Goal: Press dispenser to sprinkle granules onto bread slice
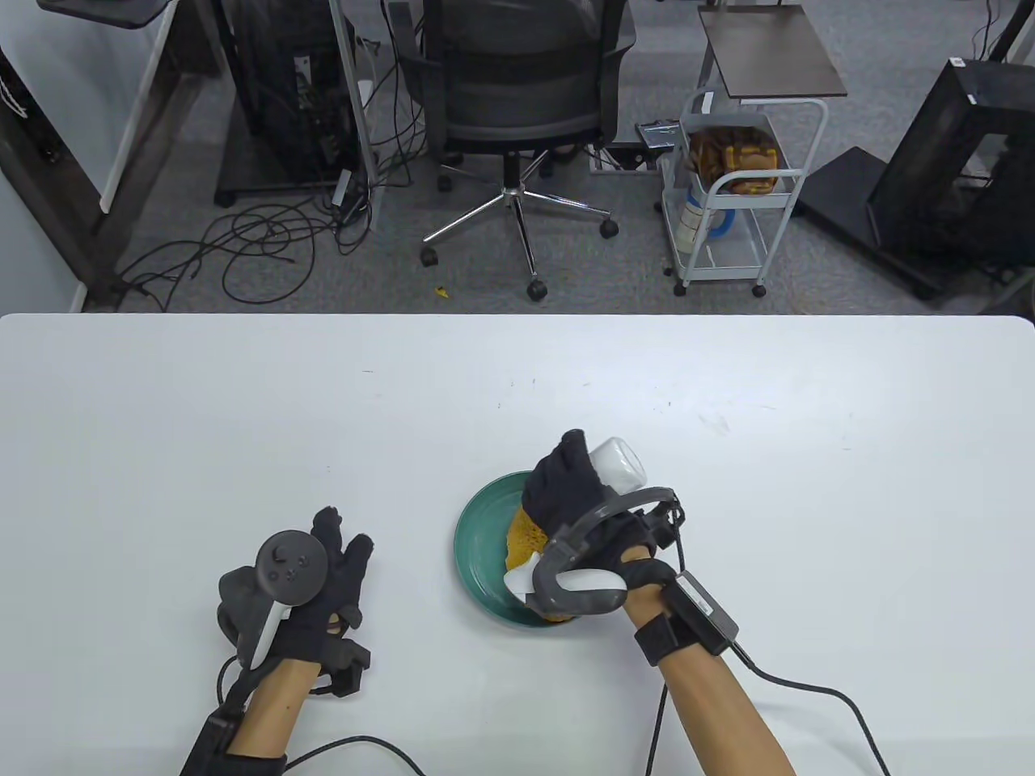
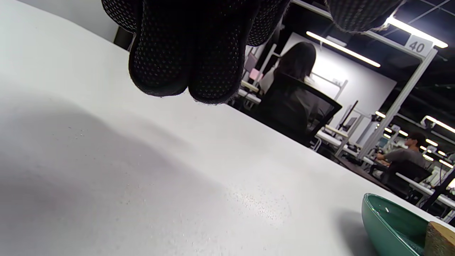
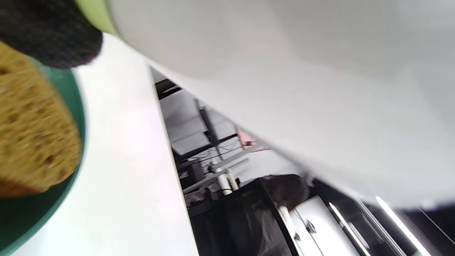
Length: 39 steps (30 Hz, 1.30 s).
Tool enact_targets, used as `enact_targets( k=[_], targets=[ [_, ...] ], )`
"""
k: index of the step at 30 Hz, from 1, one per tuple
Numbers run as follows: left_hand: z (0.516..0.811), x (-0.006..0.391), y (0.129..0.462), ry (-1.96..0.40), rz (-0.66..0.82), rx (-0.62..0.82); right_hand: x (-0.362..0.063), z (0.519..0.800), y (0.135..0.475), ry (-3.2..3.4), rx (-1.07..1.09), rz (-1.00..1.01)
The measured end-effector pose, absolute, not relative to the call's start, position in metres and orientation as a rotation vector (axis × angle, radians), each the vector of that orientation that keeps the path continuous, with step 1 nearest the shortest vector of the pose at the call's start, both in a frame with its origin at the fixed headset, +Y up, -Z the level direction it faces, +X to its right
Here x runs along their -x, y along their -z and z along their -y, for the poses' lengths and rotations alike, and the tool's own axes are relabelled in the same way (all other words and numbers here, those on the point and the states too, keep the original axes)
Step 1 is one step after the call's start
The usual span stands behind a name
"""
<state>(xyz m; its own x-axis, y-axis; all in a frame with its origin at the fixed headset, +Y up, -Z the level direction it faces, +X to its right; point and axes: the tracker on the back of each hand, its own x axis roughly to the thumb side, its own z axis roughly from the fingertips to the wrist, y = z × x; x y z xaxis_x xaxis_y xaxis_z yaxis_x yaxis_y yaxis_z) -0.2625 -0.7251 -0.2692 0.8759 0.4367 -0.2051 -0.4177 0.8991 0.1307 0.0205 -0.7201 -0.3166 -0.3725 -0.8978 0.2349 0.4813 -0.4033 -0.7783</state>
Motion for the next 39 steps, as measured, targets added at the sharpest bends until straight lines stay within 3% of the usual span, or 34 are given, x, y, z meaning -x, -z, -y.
enact_targets(
  k=[4,6,8,11,12,14,17,19,21,24,26,27,30,33,36,39],
  targets=[
    [0.724,0.264,0.269,-0.461,-0.229,-0.086,-0.044,0.693,0.324,2.196,0.691,-0.785],
    [0.723,0.264,0.269,-0.474,-0.230,-0.089,-0.086,0.672,0.334,2.709,0.453,-0.794],
    [0.722,0.265,0.269,-0.486,-0.229,-0.090,-0.130,0.669,0.338,3.218,0.148,-0.836],
    [0.722,0.265,0.270,-0.498,-0.230,-0.093,-0.183,0.689,0.336,3.791,-0.352,-0.867],
    [0.721,0.266,0.270,-0.505,-0.235,-0.097,-0.200,0.703,0.332,3.990,-0.660,-0.837],
    [0.720,0.267,0.270,-0.524,-0.237,-0.100,-0.216,0.723,0.326,4.163,-1.063,-0.764],
    [0.720,0.268,0.270,-0.531,-0.239,-0.102,-0.222,0.737,0.322,4.234,-1.340,-0.723],
    [0.721,0.267,0.270,-0.503,-0.238,-0.096,-0.214,0.728,0.324,4.184,-1.147,-0.780],
    [0.723,0.265,0.270,-0.488,-0.228,-0.094,-0.197,0.709,0.328,4.023,-0.735,-0.816],
    [0.728,0.261,0.272,-0.441,-0.215,-0.060,-0.137,0.676,0.327,3.452,0.049,-0.805],
    [0.733,0.258,0.274,-0.402,-0.206,-0.004,-0.083,0.674,0.313,2.868,0.507,-0.756],
    [0.735,0.257,0.275,-0.389,-0.202,0.022,-0.066,0.680,0.307,2.639,0.612,-0.744],
    [0.742,0.255,0.277,-0.345,-0.189,0.115,-0.023,0.712,0.286,1.981,0.822,-0.744],
    [0.747,0.252,0.278,-0.308,-0.183,0.180,-0.012,0.724,0.285,1.873,0.892,-0.698],
    [0.748,0.251,0.278,-0.303,-0.180,0.197,-0.026,0.703,0.296,2.188,0.754,-0.733],
    [0.747,0.253,0.278,-0.319,-0.184,0.202,-0.071,0.681,0.312,2.758,0.491,-0.715]
  ],
)
